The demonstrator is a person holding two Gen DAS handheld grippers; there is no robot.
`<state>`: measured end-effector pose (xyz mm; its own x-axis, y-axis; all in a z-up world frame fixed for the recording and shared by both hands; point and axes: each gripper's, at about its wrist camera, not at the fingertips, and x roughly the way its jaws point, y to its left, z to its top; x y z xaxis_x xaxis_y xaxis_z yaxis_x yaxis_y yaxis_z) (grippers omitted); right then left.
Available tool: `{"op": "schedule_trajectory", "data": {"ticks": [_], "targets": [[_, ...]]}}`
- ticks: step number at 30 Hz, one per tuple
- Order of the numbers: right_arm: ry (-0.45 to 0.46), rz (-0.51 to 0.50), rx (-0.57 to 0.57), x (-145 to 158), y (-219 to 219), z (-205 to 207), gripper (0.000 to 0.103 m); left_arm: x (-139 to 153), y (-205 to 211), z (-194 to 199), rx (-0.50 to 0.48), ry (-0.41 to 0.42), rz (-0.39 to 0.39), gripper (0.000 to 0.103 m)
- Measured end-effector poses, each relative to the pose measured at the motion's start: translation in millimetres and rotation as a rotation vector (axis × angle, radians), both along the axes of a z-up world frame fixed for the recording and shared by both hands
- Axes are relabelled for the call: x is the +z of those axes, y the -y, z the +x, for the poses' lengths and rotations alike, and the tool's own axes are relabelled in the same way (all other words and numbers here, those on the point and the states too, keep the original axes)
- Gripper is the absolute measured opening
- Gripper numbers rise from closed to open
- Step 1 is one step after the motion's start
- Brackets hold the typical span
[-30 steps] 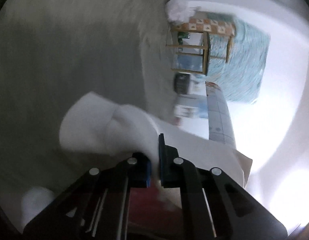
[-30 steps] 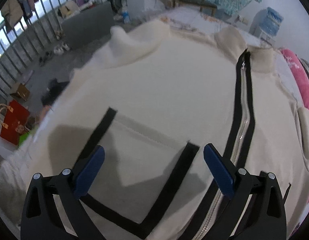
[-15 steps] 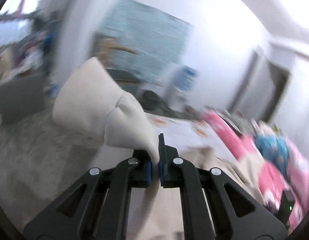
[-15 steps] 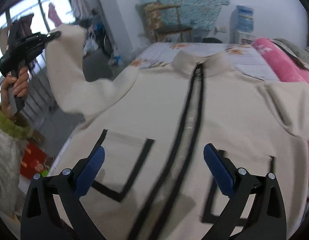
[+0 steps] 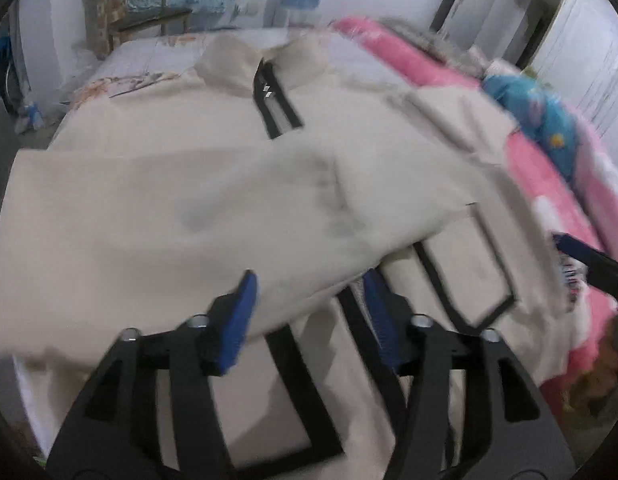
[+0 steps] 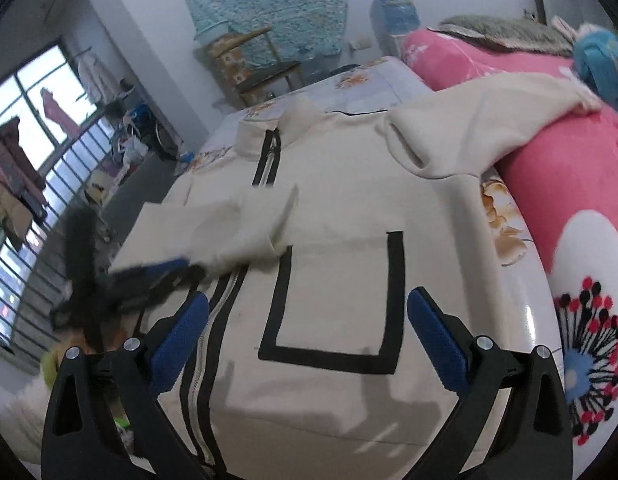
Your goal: Fold large clothes
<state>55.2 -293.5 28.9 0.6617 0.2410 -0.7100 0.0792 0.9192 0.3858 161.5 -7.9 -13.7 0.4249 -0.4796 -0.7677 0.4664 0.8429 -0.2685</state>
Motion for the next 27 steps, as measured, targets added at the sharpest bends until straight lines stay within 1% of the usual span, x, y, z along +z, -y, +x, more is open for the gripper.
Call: {"op": "schedule_trajectory", "data": {"ticks": [2,3,4,6,8,9,10,12,13,14,16,17,18,19,20,21,22,23,25,27], "targets": [[-0.002,0.048,-0.002,1.1,5.3,9.4,0.097,10.3,-13.4,-17.1,-0.017,0.035,-0.06,0.06],[-0.01,0.078,0.0,1.3,7.3,16.3,0.097,13.1,-16.5,-21.8,-0.02,0.053,-0.077,0.06],[-0.022,0.111,0.004,0.4,9.9,22.2,0.097,14.8,-18.3,-27.3,-0.011,0.072,-0.076,0.06],[-0.044,0.173,0.023,-1.6,11.0,35.6,0.095,10.5,-18.7,-33.4,0.039,0.099,-0.047,0.06],[-0.095,0.253,0.055,-7.0,5.5,54.5,0.089,5.2,-25.2,-27.1,0.102,0.092,-0.024,0.06],[-0.12,0.29,0.07,-11.0,2.9,63.7,0.087,1.0,-33.1,-25.9,0.148,0.094,0.014,0.056],[-0.154,0.343,0.095,-17.5,-0.3,78.7,0.082,-5.6,-38.9,-22.7,0.183,0.091,0.04,0.049],[-0.214,0.384,0.111,-27.6,-7.4,100.1,0.075,-16.4,-50.4,-23.4,0.229,0.06,0.05,0.044],[-0.249,0.38,0.114,-34.8,-11.5,113.9,0.068,-21.8,-60.1,-22.1,0.254,0.035,0.042,0.04],[-0.274,0.368,0.12,-41.1,-15.6,123.9,0.063,-25.8,-67.5,-20.4,0.271,0.023,0.033,0.039],[-0.33,0.347,0.118,-53.0,-21.0,144.4,0.056,-31.6,-82.7,-18.3,0.319,0.012,0.018,0.036],[-0.356,0.311,0.141,-59.8,-27.5,156.3,0.049,-33.7,-91.7,-19.1,0.345,0.014,0.01,0.036],[-0.377,0.266,0.142,-65.0,-31.6,164.4,0.047,-36.3,-98.7,-19.9,0.368,0.015,0.007,0.036],[-0.398,0.228,0.139,-69.1,-35.5,170.4,0.045,-39.6,-110.7,-19.4,0.403,0.009,-0.016,0.034],[-0.408,0.197,0.16,-72.7,-41.1,175.7,0.04,-43.2,-118.2,-18.3,0.418,-0.003,-0.048,0.033],[-0.402,0.16,0.176,-73.1,-47.0,178.2,0.038,-46.8,-126.5,-16.8,0.437,-0.016,-0.08,0.033],[-0.389,0.103,0.19,-70.6,-54.4,180.0,0.032,-48.4,-132.7,-15.9,0.454,-0.015,-0.1,0.025],[-0.383,0.056,0.205,-69.7,-59.9,179.5,0.022,-49.8,-135.0,-14.0,0.464,-0.012,-0.104,0.022],[-0.37,-0.023,0.213,-67.5,-69.8,181.8,0.008,-52.1,-138.0,-10.6,0.481,-0.011,-0.115,0.022],[-0.349,-0.064,0.226,-62.2,-77.2,183.8,0.006,-52.5,-138.1,-5.6,0.494,-0.009,-0.119,0.022]]}}
